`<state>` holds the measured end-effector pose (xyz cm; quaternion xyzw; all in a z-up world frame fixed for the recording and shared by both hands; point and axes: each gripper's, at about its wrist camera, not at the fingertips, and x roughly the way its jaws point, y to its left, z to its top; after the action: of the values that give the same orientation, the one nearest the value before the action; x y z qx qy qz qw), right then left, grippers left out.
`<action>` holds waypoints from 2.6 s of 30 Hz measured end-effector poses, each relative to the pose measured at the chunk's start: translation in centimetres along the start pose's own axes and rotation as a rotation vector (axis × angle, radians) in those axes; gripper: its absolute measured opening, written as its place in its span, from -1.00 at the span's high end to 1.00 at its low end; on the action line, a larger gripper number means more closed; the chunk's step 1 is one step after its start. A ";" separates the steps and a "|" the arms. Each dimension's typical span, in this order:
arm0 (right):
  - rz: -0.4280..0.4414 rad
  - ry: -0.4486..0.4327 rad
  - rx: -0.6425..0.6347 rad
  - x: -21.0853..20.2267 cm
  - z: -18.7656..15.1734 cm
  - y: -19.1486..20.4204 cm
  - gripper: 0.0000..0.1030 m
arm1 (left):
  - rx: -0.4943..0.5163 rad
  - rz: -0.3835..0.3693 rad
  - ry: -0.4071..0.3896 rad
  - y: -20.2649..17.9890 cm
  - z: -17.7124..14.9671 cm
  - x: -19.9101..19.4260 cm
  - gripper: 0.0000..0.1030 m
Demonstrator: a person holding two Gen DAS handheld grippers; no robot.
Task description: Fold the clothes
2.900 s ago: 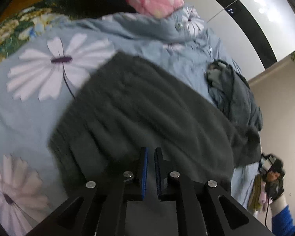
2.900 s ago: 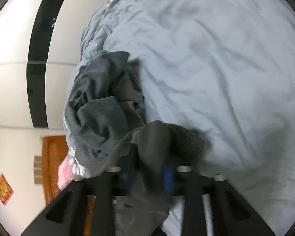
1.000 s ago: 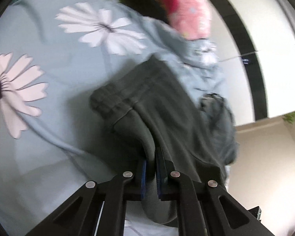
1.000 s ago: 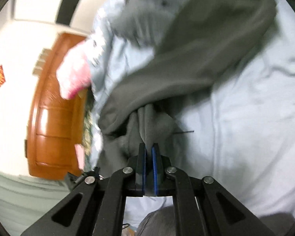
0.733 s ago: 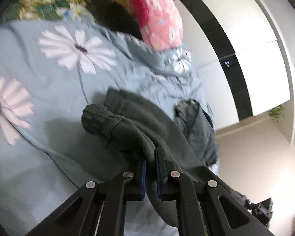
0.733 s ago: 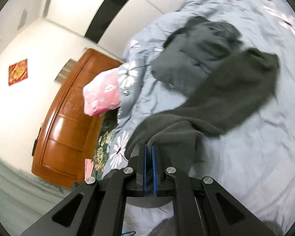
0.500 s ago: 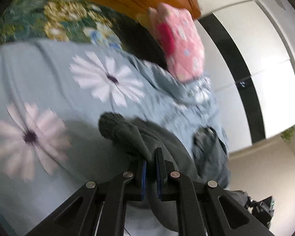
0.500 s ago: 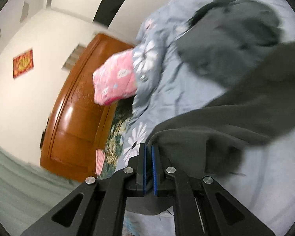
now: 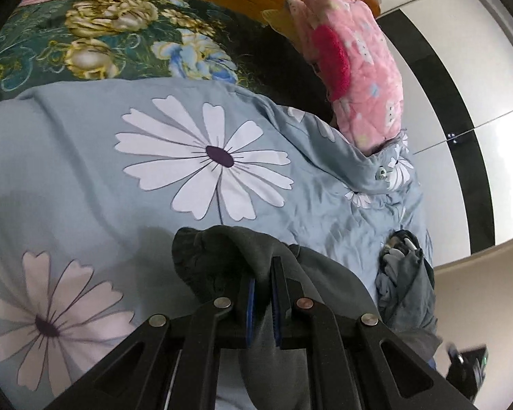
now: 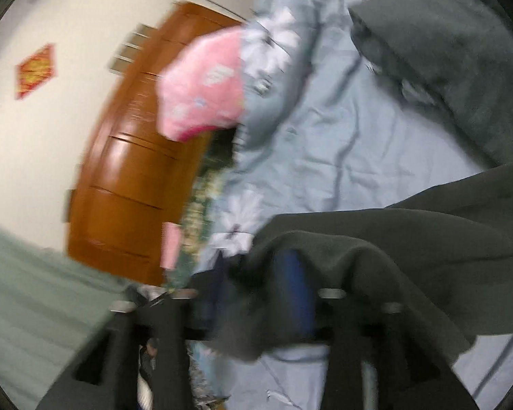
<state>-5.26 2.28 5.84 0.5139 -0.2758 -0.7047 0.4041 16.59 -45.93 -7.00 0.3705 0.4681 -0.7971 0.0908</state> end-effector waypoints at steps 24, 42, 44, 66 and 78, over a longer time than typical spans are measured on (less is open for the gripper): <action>-0.110 -0.251 0.461 -6.2 -11.3 -10.2 0.82 | -0.024 -0.042 0.028 0.5 -2.5 -1.8 0.83; -0.537 -0.411 0.543 -28.7 -26.6 -17.8 0.82 | 0.088 0.015 0.155 1.1 -13.7 -3.5 0.83; -0.483 -0.452 0.586 -29.0 -27.8 -18.3 0.76 | 0.057 0.013 0.134 1.6 -13.8 -4.0 0.83; -0.321 -0.498 0.720 -30.4 -27.5 -21.4 0.90 | -0.058 0.014 0.058 1.2 -10.8 -5.0 0.83; -0.541 -0.544 0.594 -37.0 -27.7 -18.6 0.97 | 0.071 0.027 0.130 0.2 -12.9 -5.2 0.82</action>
<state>21.03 44.25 0.53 0.4576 -0.4171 -0.7840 -0.0447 26.91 -36.59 -7.39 0.4307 0.4394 -0.7862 0.0575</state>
